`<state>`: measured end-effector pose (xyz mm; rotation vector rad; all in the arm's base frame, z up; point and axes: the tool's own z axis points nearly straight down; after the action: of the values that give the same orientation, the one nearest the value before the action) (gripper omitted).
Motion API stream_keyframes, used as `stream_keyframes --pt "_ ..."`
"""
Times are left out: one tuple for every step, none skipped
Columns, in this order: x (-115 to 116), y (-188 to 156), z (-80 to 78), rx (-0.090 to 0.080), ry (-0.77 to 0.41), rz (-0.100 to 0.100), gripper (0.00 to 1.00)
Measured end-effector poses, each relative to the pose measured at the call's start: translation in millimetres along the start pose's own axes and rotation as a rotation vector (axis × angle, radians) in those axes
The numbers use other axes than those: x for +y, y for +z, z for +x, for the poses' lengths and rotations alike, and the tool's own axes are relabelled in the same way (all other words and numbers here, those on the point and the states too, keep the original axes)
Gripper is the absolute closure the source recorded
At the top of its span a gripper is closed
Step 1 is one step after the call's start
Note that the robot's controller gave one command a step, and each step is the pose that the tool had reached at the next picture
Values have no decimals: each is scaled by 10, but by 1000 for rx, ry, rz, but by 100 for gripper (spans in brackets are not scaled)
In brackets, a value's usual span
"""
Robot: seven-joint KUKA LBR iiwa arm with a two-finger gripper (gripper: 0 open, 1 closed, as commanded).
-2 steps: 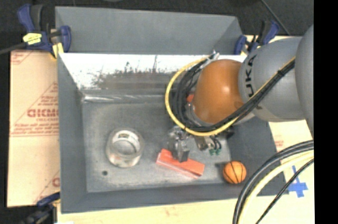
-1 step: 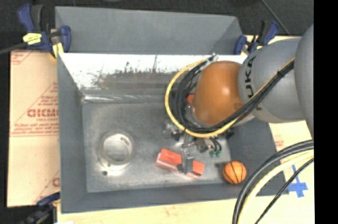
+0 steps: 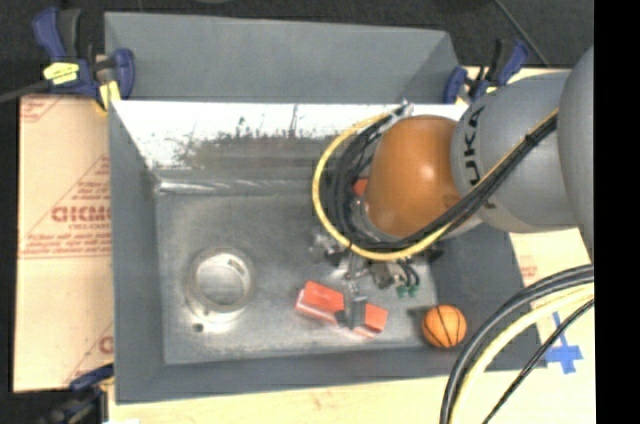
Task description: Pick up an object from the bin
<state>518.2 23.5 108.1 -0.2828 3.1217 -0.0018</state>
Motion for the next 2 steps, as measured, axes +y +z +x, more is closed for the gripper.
stream_keyframes --pt "-68 62 127 1 66 -2 0" --pt "-151 301 241 5 93 -1 0"
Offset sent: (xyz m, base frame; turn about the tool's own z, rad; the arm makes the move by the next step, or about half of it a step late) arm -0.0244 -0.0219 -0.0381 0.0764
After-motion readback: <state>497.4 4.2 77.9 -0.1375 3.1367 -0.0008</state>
